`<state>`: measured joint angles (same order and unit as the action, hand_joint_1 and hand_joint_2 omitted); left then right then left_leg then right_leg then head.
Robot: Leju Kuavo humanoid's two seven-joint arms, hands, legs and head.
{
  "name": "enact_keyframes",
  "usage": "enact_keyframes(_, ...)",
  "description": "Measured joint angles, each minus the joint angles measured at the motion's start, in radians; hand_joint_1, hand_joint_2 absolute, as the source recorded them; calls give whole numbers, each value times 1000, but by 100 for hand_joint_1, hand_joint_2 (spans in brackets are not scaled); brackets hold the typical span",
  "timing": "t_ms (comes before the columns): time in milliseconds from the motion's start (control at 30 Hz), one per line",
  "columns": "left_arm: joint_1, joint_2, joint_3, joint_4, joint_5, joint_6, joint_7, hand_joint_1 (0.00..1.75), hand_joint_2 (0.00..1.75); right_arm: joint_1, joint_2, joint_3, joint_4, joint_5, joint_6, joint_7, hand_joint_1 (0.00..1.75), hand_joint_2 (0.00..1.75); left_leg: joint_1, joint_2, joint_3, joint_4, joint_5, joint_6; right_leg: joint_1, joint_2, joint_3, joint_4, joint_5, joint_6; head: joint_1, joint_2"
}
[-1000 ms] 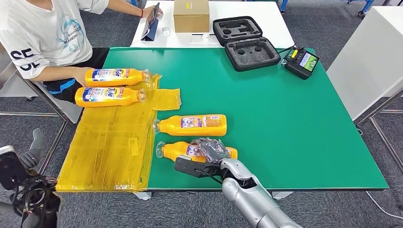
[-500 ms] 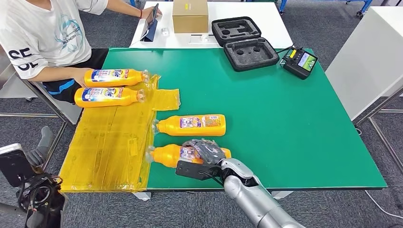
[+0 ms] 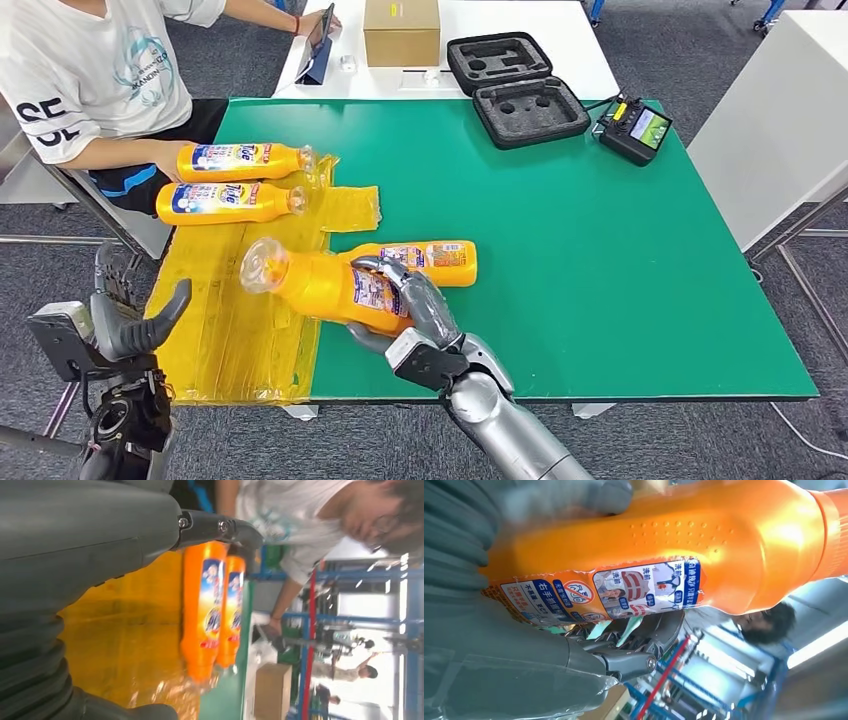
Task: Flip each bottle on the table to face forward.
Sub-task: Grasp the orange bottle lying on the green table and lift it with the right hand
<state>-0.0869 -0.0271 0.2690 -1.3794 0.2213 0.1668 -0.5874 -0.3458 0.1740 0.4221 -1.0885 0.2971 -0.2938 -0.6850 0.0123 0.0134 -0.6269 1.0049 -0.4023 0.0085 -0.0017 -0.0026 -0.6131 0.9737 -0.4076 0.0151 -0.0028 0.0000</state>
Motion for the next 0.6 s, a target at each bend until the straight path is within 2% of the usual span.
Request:
enact_keyframes(200,28,0,-31,0,102,-173,57,0,175,2,10,-5,-26,-79,-58,-12,175,175,0,0,-1,0,0,0,0,0,-1,0,0,0,0,0)
enact_keyframes(467,42,2,-87,-10,169,-364,114,0,175,9,11,-29,-34,-172,-84,-12,175,175,0,-1,-1,0,0,0,0,0,-1,0,0,0,0,0)
enact_keyframes(600,56,2,-138,-43,170,-420,138,0,175,12,11,-58,-25,-199,-82,-12,175,175,0,-1,-1,0,0,0,0,0,-1,0,0,0,0,0)
